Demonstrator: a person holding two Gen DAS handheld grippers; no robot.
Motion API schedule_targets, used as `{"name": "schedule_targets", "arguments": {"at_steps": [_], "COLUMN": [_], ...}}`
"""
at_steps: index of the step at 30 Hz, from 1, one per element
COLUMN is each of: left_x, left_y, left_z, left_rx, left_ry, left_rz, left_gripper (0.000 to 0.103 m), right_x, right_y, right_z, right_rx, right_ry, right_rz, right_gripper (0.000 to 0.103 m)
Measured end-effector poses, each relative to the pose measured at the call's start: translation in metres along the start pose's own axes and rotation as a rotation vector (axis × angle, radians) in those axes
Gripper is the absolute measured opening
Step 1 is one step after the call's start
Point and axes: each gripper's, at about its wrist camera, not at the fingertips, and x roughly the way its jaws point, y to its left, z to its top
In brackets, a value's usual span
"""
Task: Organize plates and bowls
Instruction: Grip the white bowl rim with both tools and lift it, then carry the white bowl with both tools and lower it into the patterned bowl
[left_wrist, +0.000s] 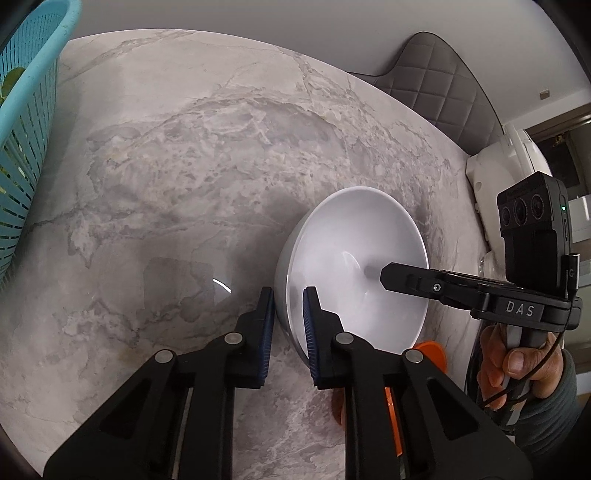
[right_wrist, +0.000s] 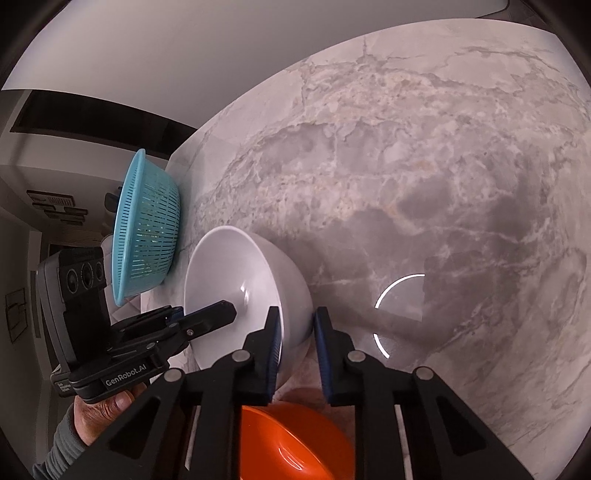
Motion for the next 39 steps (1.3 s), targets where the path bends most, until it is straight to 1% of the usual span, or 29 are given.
{"name": "schedule_targets", "arguments": {"at_steps": [6,13,19,23,25,29,36,39], "left_x": [-0.005,-0.021,-0.045,-0.064,-0.073,-0.086,-0.092,-0.089], "left_y": [-0.002,-0.011,-0.031,-0.048,-0.058,-0.078,-0.109,-0.12], "left_z": [0.001,-0.001,-0.005,-0.018,-0.029,-0.055,-0.119,-0.148], "left_rx": [-0.013,-0.018,0.002,0.027,0.038,0.061,0.108,0.121], "left_ry": [0.011,0.019,0.012,0.009,0.008,0.016,0.062,0.084], "left_rz": [0.008,0.007,0.01,0.005,0.0,-0.021,-0.046,-0.06], "left_gripper": [0.012,0.012,0.012,0.012,0.012,0.013,0.013,0.013], "right_x": [-0.003,-0.015,-0.034,-0.054,-0.065,-0.087,-0.114,-0.122], "right_y": [0.001,0.007,0.019,0.028,0.032,0.036,0.031,0.025], "right_z": [0.002,0.002,-0.001,-0.01,-0.018,-0.046,-0.109,-0.14], "right_rx": [0.01,0.014,0.013,0.006,0.001,-0.003,0.016,0.037], "right_ry": [-0.008,-0.012,-0.026,-0.04,-0.048,-0.059,-0.069,-0.072], "right_rz": [-0.009,-0.017,-0.022,-0.023,-0.028,-0.033,-0.058,-0.062], "right_gripper": [0.019,0.017,0.017,0.017,0.017,0.017,0.017,0.017]}}
